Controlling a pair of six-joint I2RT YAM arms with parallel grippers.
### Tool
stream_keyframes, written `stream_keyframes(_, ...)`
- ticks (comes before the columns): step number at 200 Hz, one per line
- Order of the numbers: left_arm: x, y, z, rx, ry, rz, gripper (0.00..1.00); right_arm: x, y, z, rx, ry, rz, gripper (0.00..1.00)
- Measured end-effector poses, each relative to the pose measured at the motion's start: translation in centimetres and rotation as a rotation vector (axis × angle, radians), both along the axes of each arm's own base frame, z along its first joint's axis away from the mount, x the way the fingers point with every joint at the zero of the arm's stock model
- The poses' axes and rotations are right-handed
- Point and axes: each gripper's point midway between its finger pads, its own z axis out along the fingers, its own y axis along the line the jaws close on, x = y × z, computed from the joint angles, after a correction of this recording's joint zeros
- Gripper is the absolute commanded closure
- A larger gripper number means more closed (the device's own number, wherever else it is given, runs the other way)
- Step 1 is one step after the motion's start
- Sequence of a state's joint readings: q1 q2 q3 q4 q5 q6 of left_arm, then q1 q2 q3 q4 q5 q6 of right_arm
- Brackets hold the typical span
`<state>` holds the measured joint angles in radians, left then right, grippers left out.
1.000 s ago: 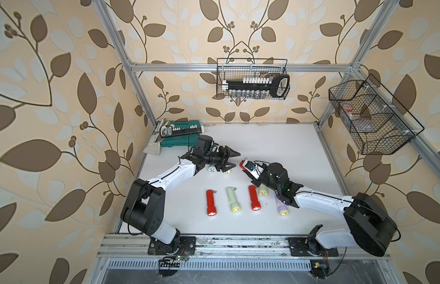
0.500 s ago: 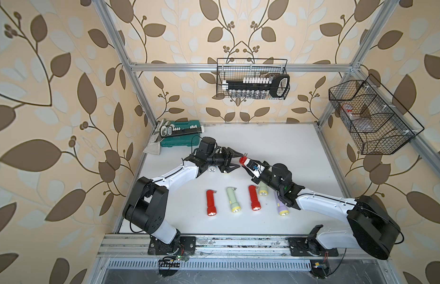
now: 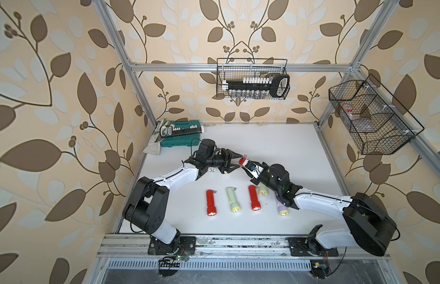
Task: Close the plug at the bottom of the flashlight
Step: Close the plug of the flashlight.
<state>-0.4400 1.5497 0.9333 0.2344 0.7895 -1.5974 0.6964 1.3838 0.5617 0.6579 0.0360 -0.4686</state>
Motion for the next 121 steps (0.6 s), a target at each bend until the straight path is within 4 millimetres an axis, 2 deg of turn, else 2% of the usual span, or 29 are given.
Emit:
stream_keyframes(40, -0.2, -0.2, -0.1, -0.018, 0.01, 0.004, 0.43, 0.1, -0.1, -0.5, -0.01, 0.009, -0.007, 1.0)
stream_keyframes(77, -0.5, -0.2, 0.7, -0.033, -0.005, -0.002, 0.4, 0.2, -0.2, -0.6, -0.012, 0.011, -0.017, 1.0)
stream_keyframes(121, -0.7, -0.1, 1.5, -0.043, -0.026, -0.01, 0.47, 0.2, -0.2, -0.6, -0.008, 0.015, -0.019, 1.0)
